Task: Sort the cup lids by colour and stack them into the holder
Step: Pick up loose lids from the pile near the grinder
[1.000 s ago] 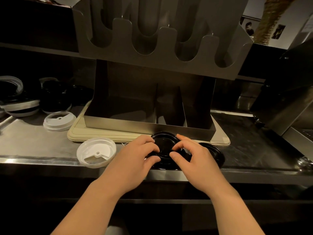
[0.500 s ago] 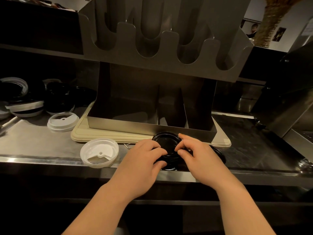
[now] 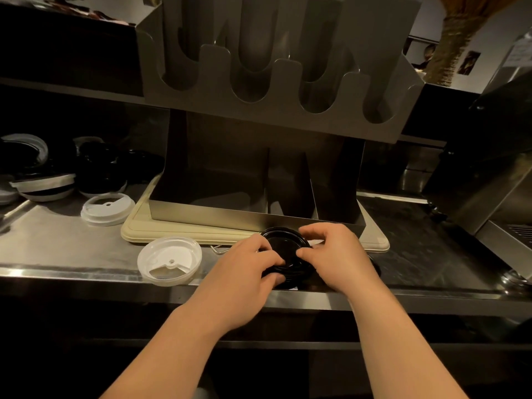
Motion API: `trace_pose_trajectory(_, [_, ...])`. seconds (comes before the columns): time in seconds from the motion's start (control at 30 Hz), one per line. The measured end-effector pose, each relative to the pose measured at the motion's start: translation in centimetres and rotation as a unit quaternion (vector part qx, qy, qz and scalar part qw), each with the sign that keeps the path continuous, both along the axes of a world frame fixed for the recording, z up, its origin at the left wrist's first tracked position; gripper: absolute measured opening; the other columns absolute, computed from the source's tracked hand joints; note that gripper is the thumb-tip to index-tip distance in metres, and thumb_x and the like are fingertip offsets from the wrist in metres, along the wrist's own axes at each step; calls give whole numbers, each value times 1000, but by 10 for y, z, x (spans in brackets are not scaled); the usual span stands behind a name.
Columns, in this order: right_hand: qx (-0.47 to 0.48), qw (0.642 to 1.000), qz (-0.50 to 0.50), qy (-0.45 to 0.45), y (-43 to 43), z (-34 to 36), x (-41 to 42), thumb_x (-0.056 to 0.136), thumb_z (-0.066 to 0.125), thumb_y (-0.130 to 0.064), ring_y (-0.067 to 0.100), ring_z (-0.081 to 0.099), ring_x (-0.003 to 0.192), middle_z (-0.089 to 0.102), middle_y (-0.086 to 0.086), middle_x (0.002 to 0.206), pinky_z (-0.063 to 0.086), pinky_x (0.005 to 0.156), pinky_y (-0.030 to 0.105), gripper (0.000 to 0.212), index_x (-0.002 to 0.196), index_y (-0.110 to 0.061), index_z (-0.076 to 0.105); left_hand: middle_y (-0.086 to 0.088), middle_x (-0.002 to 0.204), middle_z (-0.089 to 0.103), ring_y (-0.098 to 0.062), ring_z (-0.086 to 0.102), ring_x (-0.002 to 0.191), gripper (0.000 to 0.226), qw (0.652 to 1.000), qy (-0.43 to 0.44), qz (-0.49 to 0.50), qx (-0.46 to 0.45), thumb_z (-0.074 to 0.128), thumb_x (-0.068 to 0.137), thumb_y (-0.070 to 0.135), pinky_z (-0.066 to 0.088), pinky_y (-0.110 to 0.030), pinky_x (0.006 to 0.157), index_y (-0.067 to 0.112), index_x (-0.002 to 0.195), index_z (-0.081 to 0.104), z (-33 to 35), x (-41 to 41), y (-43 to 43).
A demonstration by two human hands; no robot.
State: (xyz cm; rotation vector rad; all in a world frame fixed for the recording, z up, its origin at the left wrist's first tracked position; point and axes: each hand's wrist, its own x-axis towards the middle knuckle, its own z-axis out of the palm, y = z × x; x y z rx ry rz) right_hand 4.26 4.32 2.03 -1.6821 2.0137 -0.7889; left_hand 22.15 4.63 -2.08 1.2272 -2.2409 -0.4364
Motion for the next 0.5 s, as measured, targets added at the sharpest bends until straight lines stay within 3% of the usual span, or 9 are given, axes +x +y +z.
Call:
trace_pose_trajectory(0.1, [41,999,-6,30,-4,2,2,94,70,-22,15,61,117,64,-6,132,51,95,32,44,136,-26,61,21,121,45,2,42,111,32,1000,8,3,16,62,97,35,43,-22,102,35,129,62,1,2,0])
trace_pose_trajectory(0.2, [48,998,-9,43,-8,-1,6,94,68,-20,13,63,104,67,-4,123,53,78,24,39,131,-30,63,21,120,45,1,44,110,32,999,24,8,24,64,95,33,45,-22,102,35,127,62,0,1,1])
trace_pose_trajectory(0.3, [40,998,-14,36,-11,-3,7,94,68,-17,13,64,104,68,-5,122,56,82,28,38,129,-31,65,21,129,39,5,41,113,33,998,46,15,27,68,94,29,42,-17,104,36,126,61,-1,0,2])
trace_pose_trajectory(0.4, [26,1000,-12,6,-8,-6,5,94,68,-15,13,63,110,69,-7,122,54,89,31,37,127,-31,68,24,149,15,7,34,119,53,995,94,25,33,72,90,21,29,-2,101,39,134,49,-4,-2,4])
trace_pose_trajectory(0.47, [9,999,-11,-41,-5,-11,3,93,68,-12,13,62,114,70,-8,119,52,93,33,36,125,-28,70,27,155,0,4,32,126,75,986,148,46,61,76,86,23,26,-8,104,43,143,33,-6,-2,5])
trace_pose_trajectory(0.5, [-2,997,-14,-79,-4,-12,3,93,68,-10,13,63,113,71,-8,117,52,94,33,35,123,-27,72,26,157,3,1,32,131,83,980,173,58,80,78,85,26,27,-16,108,45,146,25,-6,-2,5])
